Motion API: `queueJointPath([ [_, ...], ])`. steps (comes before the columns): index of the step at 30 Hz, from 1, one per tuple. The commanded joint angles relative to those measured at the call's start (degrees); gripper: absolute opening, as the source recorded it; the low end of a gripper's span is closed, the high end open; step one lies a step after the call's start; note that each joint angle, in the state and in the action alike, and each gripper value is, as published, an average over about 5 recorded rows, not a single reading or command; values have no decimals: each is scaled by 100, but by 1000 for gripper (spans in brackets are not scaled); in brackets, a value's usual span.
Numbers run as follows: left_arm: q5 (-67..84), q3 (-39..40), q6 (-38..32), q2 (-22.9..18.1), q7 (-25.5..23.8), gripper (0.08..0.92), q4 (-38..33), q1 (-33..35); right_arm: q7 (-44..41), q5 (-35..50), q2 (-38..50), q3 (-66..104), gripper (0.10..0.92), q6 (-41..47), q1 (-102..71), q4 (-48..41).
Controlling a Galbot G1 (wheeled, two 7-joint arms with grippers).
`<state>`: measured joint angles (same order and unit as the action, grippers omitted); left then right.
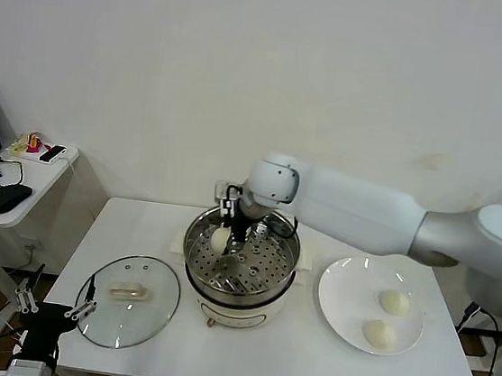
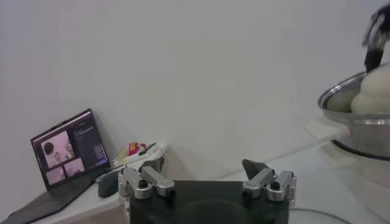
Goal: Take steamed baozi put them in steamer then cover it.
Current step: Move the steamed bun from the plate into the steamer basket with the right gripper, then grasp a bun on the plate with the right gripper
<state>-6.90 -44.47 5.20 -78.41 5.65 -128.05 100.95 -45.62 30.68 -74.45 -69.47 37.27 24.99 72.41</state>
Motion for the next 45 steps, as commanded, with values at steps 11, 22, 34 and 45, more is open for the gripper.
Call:
queueJointPath([
  [11, 31, -39, -13, 0, 7, 823, -14, 1, 107, -30, -626, -63, 640, 289, -193, -519],
  [22, 56, -32, -9, 25, 5, 823, -12, -36, -995, -661, 514, -86, 821, -341, 770, 258],
  [34, 84, 9, 11, 116, -10, 823, -35, -74, -2006, -1669, 3352, -231, 823, -1305, 1326, 1928],
  [45, 36, 156, 21, 117, -7, 823, -31, -74, -2054, -2832, 4903, 21, 823, -1871, 80, 2354],
])
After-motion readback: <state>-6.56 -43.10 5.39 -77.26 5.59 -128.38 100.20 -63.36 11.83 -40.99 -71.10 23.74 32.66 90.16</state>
